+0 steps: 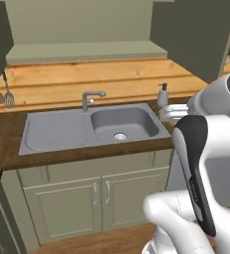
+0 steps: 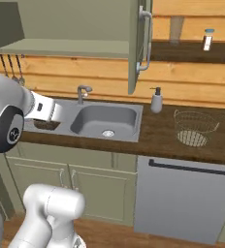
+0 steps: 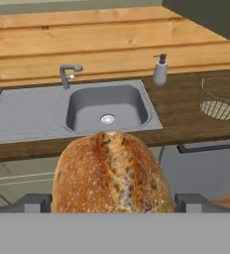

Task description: Open the cabinet, pick up the bread from the cabinet and place it in the basket. Then move the basket to the dining counter.

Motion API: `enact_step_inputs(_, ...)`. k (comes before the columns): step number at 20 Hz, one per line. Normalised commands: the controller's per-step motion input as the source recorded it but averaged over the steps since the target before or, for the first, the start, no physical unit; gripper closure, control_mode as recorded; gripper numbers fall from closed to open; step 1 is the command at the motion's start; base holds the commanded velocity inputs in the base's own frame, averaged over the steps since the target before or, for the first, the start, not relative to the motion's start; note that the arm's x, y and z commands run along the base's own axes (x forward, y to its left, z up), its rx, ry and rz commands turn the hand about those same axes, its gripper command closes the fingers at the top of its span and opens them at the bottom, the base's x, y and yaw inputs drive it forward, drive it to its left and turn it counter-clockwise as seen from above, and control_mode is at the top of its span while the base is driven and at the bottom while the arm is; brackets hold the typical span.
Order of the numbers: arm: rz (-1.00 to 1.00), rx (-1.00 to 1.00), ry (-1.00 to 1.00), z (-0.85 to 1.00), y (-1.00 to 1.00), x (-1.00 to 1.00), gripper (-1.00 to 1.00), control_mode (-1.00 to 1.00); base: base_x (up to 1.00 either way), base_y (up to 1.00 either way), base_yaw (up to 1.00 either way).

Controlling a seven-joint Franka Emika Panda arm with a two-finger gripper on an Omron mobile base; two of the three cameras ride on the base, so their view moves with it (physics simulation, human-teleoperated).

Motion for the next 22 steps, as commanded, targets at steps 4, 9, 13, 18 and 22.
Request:
enact_step_inputs(4, 0.00, 0.00, 0.00, 0.00, 0.00, 0.00, 1.00, 1.00, 0.00, -1.00, 0.00)
enact_step_inputs(9, 0.00, 0.00, 0.00, 0.00, 0.00, 0.00, 1.00, 1.00, 0.13, -1.00, 0.03)
enact_step_inputs(13, 0.00, 0.00, 0.00, 0.00, 0.00, 0.00, 1.00, 1.00, 0.31, -1.00, 0.16)
enact_step_inputs(18, 0.00, 0.00, 0.00, 0.00, 0.00, 0.00, 1.00, 1.00, 0.36, -0.96, 0.08)
enact_step_inputs(22, 0.00, 0.00, 0.00, 0.00, 0.00, 0.00, 1.00, 1.00, 0.34, -0.14, -0.07)
